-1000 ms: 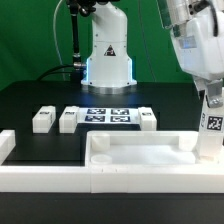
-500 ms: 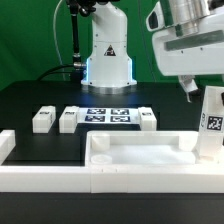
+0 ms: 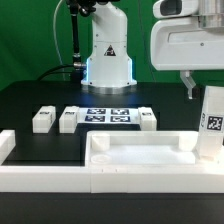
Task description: Assemble desk
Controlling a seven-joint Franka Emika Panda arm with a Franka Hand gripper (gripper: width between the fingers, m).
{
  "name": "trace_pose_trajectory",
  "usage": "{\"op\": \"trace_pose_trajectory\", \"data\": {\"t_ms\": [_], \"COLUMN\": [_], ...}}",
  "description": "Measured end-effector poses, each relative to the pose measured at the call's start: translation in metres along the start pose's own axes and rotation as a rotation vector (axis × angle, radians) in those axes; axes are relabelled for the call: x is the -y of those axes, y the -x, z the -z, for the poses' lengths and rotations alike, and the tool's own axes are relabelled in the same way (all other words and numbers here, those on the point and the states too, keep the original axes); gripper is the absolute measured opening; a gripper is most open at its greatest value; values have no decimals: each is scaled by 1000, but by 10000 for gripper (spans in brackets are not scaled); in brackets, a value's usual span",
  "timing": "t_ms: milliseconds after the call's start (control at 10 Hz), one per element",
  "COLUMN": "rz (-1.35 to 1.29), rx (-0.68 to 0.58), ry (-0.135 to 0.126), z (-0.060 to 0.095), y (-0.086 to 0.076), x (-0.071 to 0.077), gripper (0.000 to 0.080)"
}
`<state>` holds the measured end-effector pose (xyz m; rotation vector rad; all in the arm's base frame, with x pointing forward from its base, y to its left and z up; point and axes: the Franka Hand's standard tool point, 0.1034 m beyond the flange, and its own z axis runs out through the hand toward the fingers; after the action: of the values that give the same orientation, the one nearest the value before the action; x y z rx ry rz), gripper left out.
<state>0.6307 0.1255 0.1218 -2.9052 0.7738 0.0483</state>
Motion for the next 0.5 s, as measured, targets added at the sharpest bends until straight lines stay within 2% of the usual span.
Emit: {"op": "trace_pose_trajectory", "data": {"t_ms": [300,400,500], "rz": [222,351,438], "rx": [-2,-13,-17], "ry": [4,31,47], "z": [0,0,0], "y": [-1,-1,-1], "x": [-1,-1,-2], "gripper": [649,649,649]}}
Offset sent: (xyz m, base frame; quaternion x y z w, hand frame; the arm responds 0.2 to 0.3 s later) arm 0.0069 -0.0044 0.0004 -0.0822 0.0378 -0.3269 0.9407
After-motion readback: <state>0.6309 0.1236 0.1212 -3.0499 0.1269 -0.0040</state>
